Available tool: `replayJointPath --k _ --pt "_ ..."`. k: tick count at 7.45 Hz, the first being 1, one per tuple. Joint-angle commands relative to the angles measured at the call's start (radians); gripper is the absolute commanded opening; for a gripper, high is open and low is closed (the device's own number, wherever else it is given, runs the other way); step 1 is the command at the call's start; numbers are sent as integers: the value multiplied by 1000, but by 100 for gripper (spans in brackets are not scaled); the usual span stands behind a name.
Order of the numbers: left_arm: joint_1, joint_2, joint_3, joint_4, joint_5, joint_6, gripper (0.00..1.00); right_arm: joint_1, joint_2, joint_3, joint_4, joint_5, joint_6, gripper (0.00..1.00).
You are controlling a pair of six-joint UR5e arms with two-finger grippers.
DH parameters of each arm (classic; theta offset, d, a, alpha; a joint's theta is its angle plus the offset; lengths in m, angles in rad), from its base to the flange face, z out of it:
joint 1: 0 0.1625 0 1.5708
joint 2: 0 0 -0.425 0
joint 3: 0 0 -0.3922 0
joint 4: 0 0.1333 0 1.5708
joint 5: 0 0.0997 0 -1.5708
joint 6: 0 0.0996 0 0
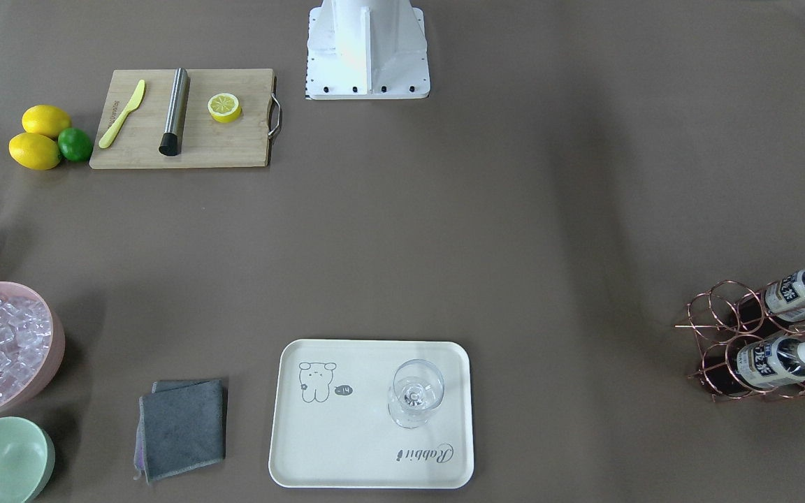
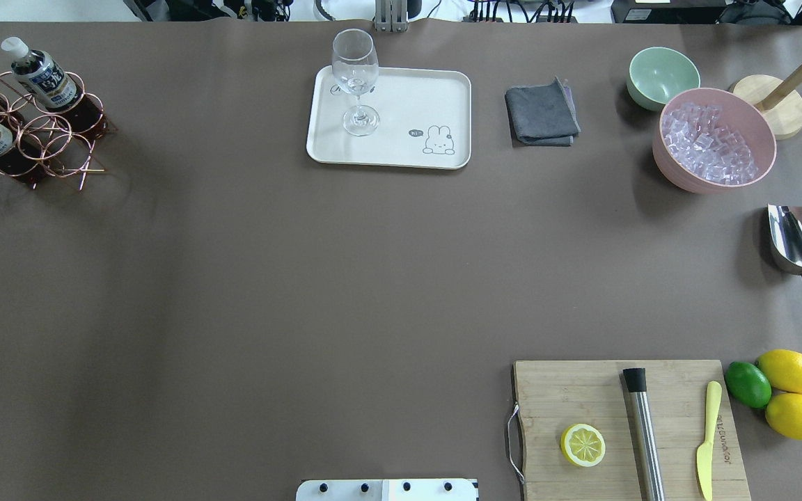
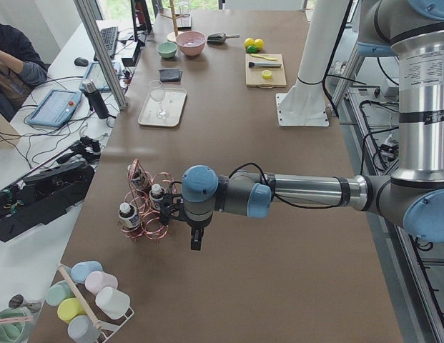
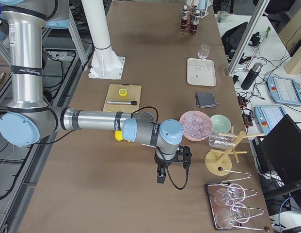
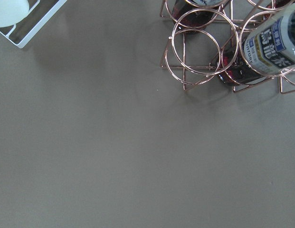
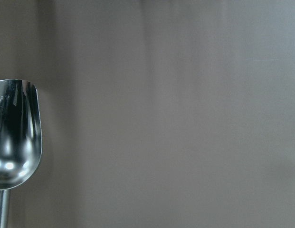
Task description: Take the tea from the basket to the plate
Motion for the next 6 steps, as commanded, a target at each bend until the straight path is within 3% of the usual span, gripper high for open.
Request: replayJointPath --k 1,6 --pt "3 -3 2 -10 22 -2 98 0 0 0 0 0 0 100" --pt "0 -27 -18 -4 19 38 98 0 0 0 0 0 0 100"
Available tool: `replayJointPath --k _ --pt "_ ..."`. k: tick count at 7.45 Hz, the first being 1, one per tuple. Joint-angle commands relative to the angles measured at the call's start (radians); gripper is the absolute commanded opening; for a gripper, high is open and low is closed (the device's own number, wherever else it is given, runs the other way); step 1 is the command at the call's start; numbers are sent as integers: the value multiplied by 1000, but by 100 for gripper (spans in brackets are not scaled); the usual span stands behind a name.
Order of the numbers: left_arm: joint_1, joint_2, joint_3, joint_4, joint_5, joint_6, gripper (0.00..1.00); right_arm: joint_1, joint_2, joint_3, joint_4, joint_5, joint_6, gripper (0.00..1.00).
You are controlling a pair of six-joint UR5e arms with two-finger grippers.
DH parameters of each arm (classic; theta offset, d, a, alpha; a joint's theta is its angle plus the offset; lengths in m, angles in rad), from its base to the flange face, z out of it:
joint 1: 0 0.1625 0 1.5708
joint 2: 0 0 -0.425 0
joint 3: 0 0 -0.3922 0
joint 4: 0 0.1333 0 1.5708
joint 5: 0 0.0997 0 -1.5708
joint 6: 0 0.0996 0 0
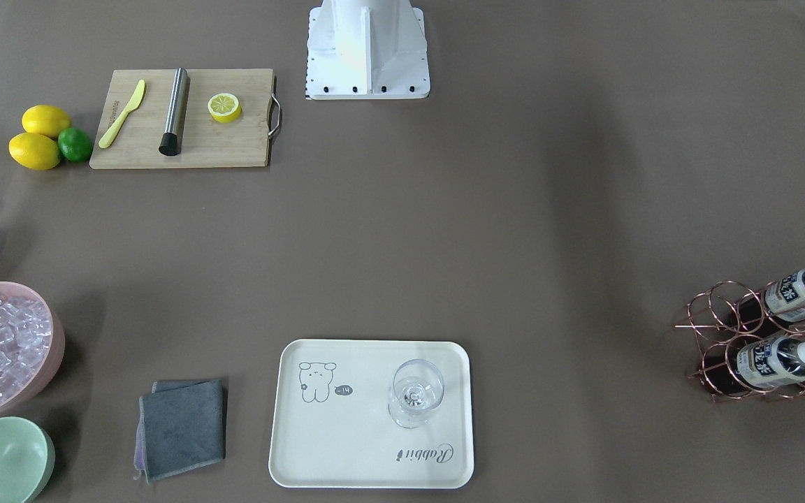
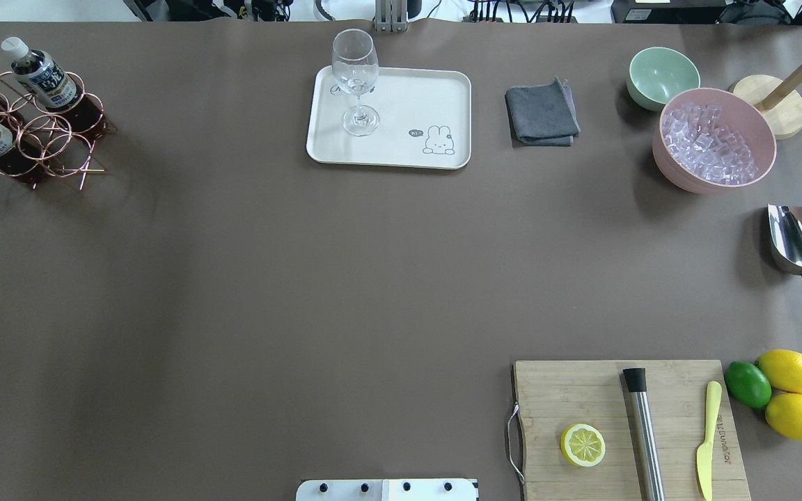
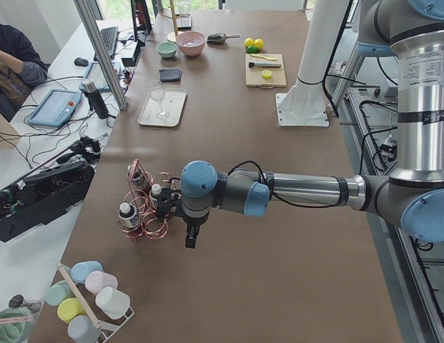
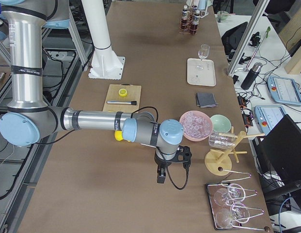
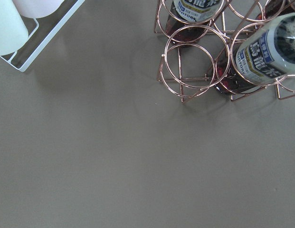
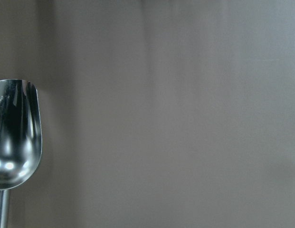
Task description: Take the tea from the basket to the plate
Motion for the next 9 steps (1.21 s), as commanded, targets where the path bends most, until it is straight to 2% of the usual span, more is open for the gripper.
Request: replayJointPath --k 1,9 --pt "-1 -9 -14 23 -38 0 98 0 0 0 0 0 0 100" --pt "-1 6 -46 35 -55 8 98 0 0 0 0 0 0 100"
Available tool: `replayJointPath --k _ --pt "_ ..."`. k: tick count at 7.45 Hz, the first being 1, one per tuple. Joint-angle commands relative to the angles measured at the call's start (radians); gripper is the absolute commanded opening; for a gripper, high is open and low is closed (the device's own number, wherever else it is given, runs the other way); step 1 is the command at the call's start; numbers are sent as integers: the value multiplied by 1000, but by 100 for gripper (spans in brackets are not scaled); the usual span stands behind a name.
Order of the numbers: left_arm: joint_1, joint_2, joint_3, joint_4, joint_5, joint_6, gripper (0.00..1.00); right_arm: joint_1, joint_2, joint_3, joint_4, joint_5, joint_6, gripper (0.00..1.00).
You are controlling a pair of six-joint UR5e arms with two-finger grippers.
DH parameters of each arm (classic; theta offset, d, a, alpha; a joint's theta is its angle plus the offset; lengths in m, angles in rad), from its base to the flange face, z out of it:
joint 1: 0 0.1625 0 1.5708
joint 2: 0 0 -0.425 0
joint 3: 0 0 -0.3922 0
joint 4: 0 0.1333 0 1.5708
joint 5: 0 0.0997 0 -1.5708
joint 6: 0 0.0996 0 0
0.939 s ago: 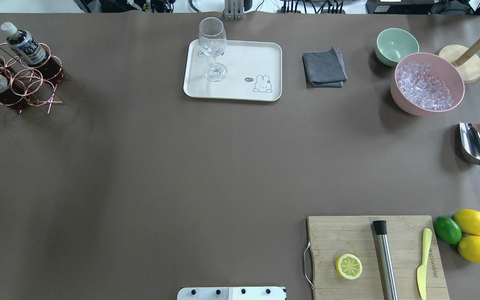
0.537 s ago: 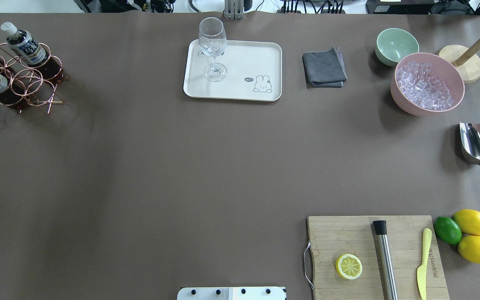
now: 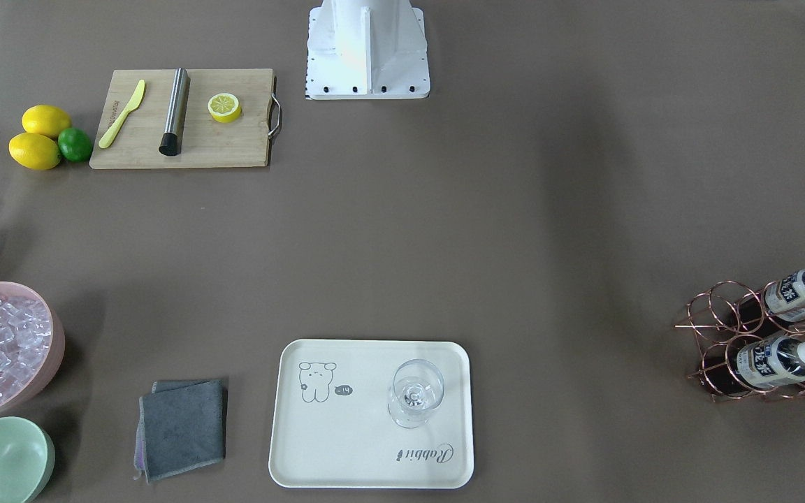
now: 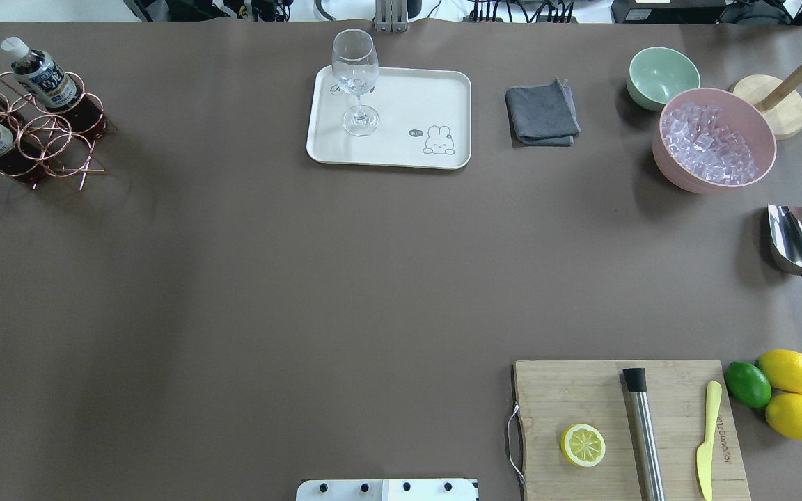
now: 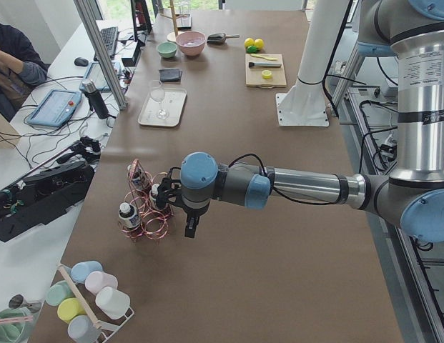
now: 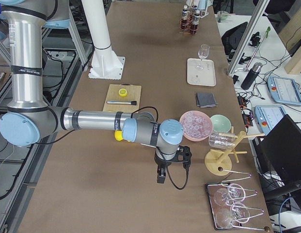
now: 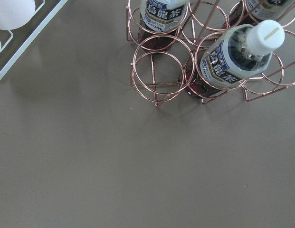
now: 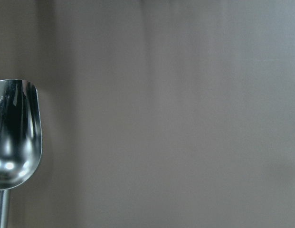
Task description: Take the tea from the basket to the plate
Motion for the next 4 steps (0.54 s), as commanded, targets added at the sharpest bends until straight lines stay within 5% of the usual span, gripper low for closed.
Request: replayJointPath --k 1,2,4 --pt "4 -4 -17 0 -1 1 98 0 0 0 0 0 0 100" --pt "8 -7 -32 -2 -1 12 98 0 0 0 0 0 0 100" --pt "-1 -16 -60 0 -1 369 98 0 0 0 0 0 0 100"
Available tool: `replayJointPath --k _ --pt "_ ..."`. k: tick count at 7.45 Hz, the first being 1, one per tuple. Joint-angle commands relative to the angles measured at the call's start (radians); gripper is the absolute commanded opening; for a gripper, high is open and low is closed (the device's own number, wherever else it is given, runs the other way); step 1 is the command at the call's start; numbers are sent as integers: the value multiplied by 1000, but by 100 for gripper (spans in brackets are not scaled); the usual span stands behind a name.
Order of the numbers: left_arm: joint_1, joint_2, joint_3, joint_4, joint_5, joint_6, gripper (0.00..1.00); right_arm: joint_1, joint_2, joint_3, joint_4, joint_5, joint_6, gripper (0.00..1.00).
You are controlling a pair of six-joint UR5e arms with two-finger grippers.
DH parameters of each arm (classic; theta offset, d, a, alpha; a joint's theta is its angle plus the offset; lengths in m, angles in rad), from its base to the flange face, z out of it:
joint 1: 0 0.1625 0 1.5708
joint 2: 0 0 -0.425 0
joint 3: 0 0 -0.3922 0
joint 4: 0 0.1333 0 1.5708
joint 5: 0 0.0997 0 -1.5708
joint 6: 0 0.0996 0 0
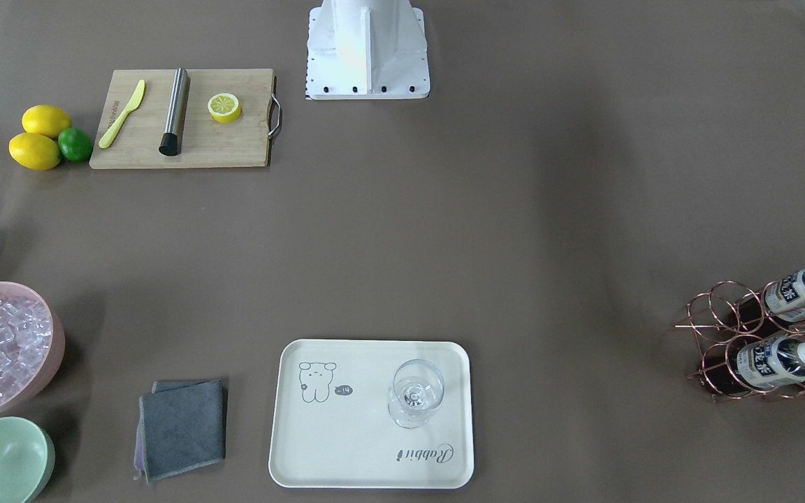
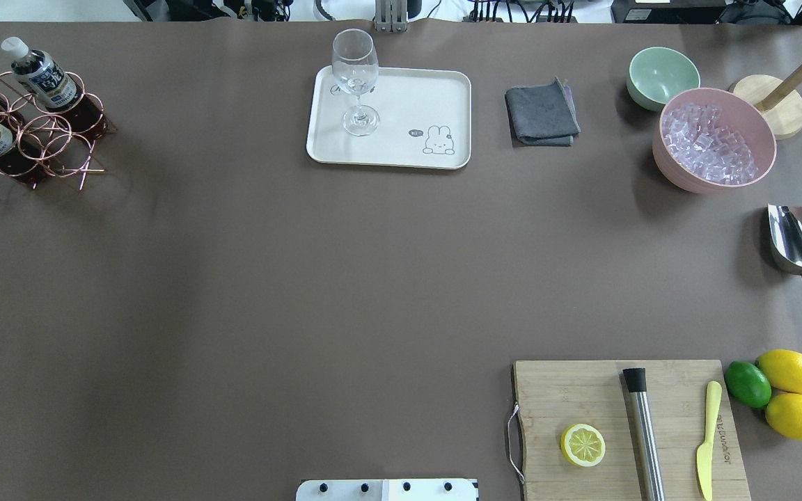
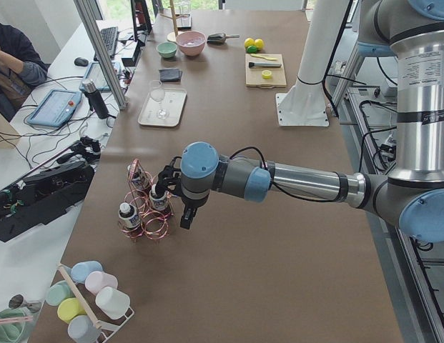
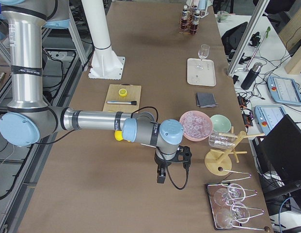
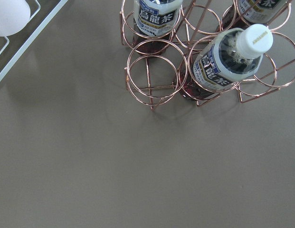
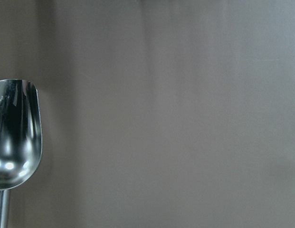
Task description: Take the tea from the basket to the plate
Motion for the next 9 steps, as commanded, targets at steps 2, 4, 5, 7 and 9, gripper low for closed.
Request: replayJointPath --k 2,4,5,7,9 --pt "-7 -41 -26 1 15 603 98 0 0 0 0 0 0 100" --pt "-12 -111 -17 2 21 867 97 0 0 2 0 0 0 100" --pt "-10 -148 -3 4 23 915 97 0 0 2 0 0 0 100" --pt "-12 -321 88 141 20 1091 97 0 0 2 0 2 0 100" --pt "-17 -546 232 385 21 1263 97 0 1 0 0 2 0 100"
